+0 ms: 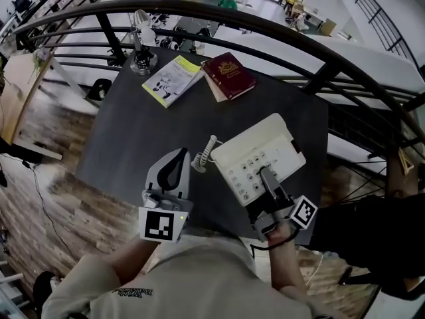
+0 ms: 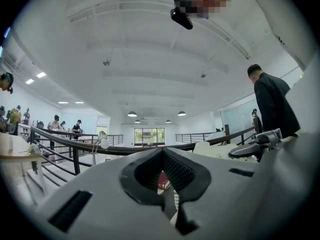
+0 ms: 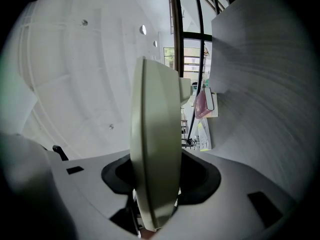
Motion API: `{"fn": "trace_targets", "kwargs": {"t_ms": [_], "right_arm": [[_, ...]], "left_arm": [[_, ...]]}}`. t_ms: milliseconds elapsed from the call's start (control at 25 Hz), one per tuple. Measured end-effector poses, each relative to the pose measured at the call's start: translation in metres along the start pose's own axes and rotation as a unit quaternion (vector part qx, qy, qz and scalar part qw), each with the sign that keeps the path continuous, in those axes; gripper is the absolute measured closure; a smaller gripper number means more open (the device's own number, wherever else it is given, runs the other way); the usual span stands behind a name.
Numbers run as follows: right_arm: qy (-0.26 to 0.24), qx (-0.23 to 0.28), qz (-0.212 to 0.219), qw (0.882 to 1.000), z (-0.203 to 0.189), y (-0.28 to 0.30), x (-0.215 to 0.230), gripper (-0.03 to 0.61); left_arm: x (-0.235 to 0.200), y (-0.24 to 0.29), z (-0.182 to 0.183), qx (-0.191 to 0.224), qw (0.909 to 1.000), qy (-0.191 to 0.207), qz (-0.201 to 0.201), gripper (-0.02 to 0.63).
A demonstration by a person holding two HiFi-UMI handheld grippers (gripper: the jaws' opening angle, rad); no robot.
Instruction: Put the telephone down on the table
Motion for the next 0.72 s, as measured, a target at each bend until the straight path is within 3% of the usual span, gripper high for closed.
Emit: {"fn": "trace_targets", "kwargs": {"t_ms": [720], "right_arm": [[0.028, -0.007, -0.061, 0.998, 0.033, 0.007, 0.044, 0.391]], "left_arm": [[0.037, 0.049, -0.035, -0.045, 0.9980, -0.007, -0.044, 0.611]]}}
Point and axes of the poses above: the fingertips, and each gripper's own axes: y forward along the fingers, x to its right, z out of its top, the point moved 6 cm from there along -y, backward along the fingers, and after that the axes turned 1 degree about y, right-handed, at the moved point
